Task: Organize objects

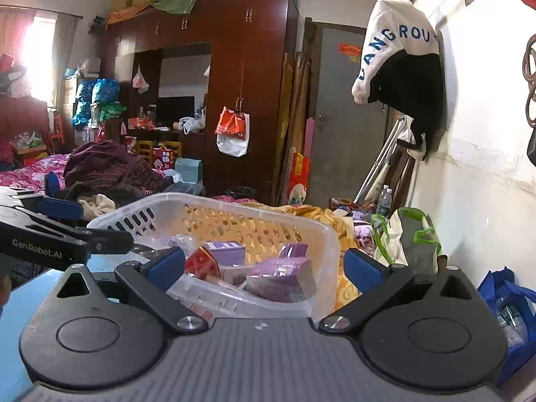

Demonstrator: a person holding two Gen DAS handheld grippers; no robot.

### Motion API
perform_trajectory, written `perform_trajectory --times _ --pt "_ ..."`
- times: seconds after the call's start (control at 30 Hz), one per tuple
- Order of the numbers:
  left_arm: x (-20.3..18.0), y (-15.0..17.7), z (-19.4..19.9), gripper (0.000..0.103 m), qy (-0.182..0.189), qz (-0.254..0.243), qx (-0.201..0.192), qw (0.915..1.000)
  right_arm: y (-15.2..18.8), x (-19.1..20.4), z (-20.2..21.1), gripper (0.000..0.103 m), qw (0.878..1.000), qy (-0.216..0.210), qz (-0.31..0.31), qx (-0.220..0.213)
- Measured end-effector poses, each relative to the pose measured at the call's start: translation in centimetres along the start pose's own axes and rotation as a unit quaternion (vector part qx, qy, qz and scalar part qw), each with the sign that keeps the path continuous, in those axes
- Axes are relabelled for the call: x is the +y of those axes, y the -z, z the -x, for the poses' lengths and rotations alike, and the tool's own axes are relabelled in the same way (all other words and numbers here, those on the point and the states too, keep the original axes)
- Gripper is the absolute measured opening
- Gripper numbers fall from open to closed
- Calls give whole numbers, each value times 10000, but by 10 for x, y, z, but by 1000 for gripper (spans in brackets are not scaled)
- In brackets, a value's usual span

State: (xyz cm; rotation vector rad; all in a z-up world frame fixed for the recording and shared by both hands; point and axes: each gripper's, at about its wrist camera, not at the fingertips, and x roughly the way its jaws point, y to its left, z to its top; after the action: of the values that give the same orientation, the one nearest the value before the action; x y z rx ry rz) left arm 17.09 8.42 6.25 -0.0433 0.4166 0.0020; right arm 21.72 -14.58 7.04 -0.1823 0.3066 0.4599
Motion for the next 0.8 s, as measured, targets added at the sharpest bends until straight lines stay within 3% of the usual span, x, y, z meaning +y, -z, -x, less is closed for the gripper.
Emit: perform_trajectory --times 0.53,0.8 --pt "-4 9 -4 103 -110 -55 199 9997 11 -5 -1 103 9995 -136 -232 164" --pt "-6 9 -2 103 12 -14 166 9999 12 -11 -1 103 9990 -164 -392 168"
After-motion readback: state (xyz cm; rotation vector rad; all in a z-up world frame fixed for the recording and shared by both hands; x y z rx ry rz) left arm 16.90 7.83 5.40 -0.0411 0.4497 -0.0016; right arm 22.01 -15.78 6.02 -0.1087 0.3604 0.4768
